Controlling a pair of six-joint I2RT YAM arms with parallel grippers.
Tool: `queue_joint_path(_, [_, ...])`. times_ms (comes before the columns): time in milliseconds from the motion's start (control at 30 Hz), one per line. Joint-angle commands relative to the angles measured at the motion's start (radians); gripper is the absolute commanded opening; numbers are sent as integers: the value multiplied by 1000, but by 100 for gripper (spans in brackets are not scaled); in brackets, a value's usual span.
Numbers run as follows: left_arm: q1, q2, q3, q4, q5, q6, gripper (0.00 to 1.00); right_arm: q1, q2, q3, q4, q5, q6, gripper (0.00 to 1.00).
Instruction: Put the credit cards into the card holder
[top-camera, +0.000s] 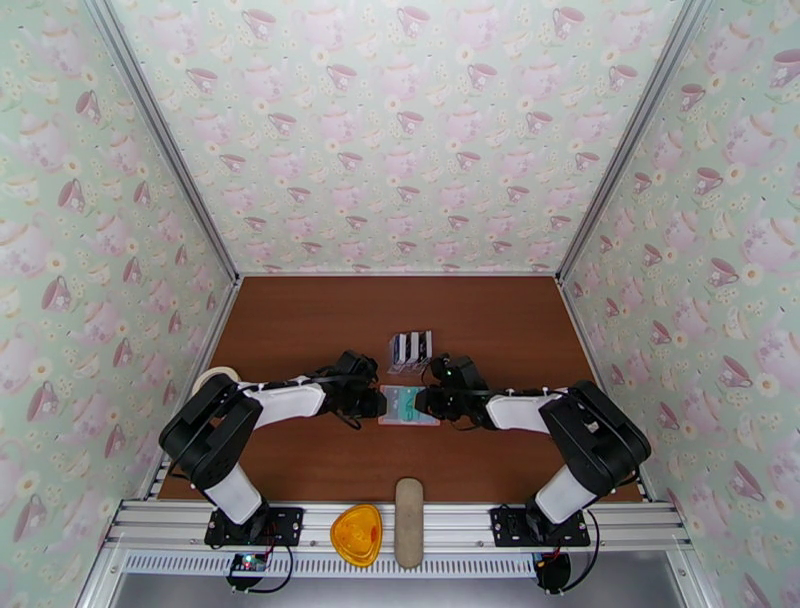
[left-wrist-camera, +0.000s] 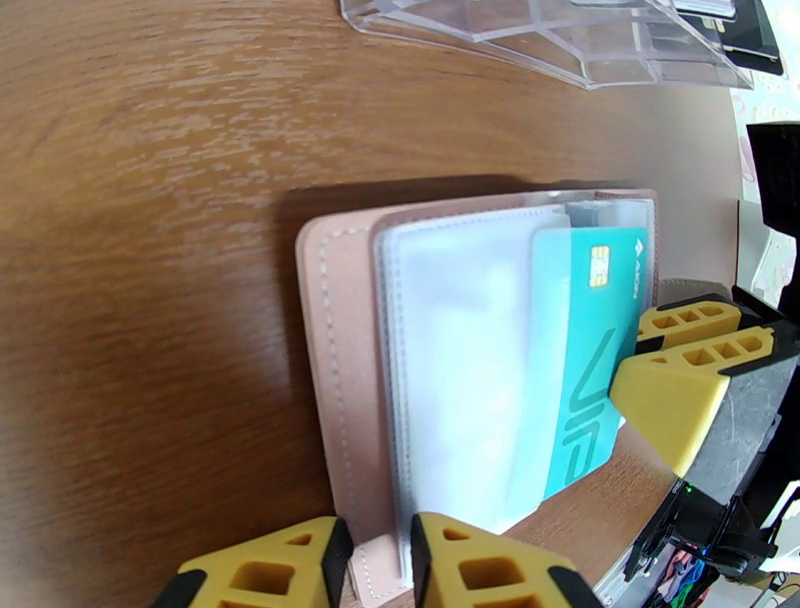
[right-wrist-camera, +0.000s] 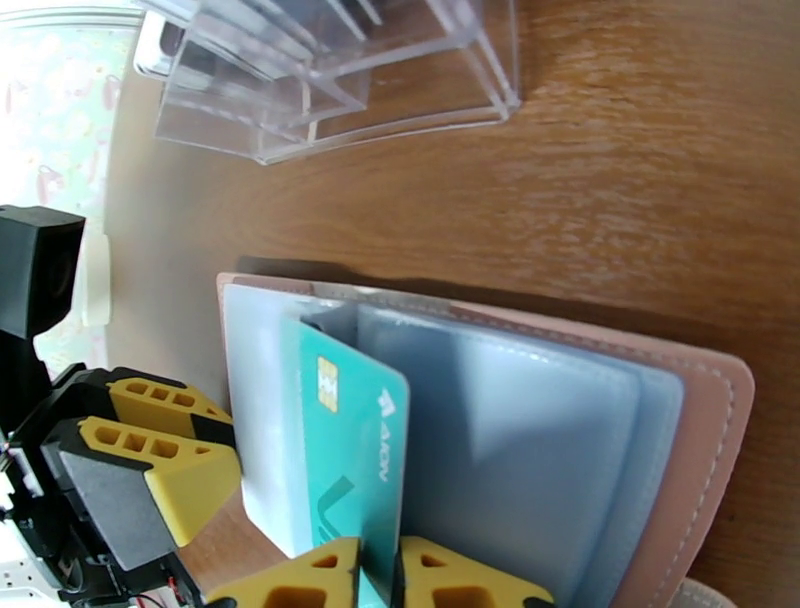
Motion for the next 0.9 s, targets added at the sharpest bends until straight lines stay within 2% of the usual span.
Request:
queue_joint_path(0, [1, 75, -57, -73, -48, -3, 28, 15, -8, 27, -143, 72, -31, 19])
queue_joint_path(233, [6, 76, -58, -72, -50, 3, 27, 50, -2, 104, -257, 126, -51, 20])
queue_joint_path(367, [10, 80, -58, -66, -47, 3, 24, 78, 1, 153, -320, 161, -66, 19])
queue_joint_path(867, [31, 82, -59, -58, -38, 9, 23, 107, 37, 238, -362, 162, -69, 20])
